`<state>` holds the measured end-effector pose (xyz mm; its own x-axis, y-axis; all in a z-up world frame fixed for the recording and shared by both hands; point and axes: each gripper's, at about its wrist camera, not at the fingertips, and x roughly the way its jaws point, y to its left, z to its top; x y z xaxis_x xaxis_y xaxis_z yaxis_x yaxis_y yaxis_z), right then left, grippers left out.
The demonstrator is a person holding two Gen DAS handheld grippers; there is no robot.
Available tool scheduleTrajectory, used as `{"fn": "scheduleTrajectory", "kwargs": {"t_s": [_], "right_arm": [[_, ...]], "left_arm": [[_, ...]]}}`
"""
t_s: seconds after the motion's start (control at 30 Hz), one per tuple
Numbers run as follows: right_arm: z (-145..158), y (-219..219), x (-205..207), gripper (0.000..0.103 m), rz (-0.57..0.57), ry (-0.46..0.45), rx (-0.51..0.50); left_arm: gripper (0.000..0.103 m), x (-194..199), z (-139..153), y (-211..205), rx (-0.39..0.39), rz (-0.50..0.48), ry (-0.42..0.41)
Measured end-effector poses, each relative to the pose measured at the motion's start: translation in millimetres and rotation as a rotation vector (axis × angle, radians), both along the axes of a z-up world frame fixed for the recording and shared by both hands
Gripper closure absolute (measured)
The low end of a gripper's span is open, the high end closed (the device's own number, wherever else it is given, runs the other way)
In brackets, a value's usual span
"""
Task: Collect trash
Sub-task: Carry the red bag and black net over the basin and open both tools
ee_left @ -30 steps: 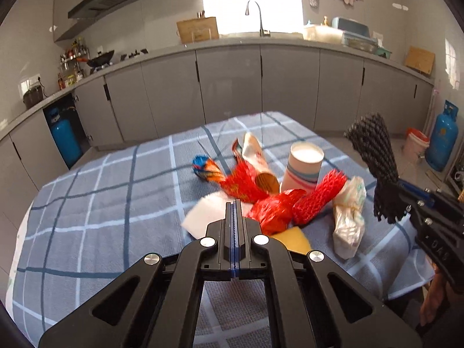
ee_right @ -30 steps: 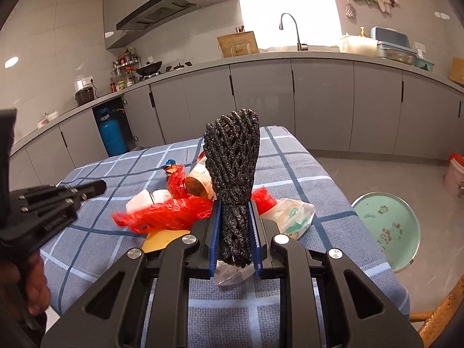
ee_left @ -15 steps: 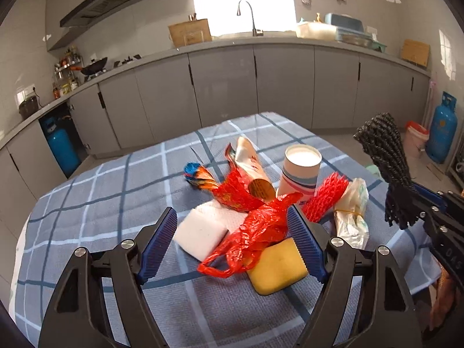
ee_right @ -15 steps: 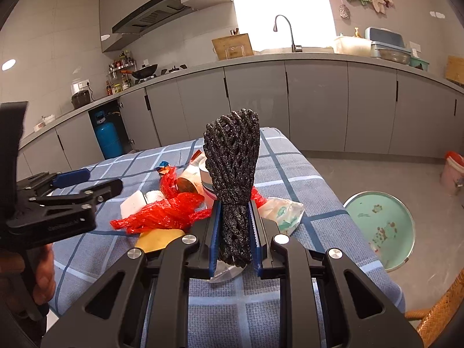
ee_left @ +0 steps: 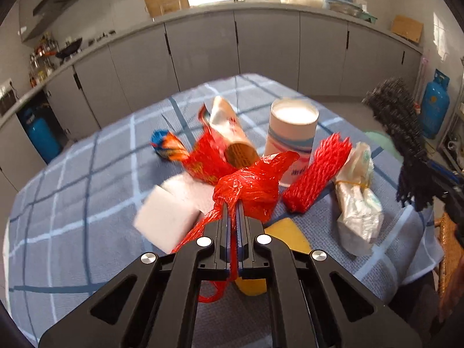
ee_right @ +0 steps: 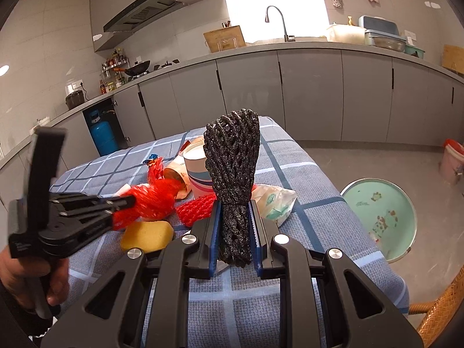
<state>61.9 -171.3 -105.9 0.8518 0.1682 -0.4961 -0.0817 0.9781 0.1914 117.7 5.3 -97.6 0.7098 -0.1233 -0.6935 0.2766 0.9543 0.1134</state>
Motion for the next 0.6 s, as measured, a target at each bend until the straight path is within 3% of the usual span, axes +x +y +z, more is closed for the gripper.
{"fn": "scheduleTrajectory", "kwargs": {"t_s": [0.3,0.6], "right_arm": [[10,-22,-5,0.083,-0.042,-0.033,0.016],[9,-82,-2,0.083,-0.170,-0.024,0.017]], "left_arm": [[0.099,-26,74,-18,-0.026,-0.021,-0.199],[0.099,-7,94,-93,-0.038,-0.134,-0.254]]}}
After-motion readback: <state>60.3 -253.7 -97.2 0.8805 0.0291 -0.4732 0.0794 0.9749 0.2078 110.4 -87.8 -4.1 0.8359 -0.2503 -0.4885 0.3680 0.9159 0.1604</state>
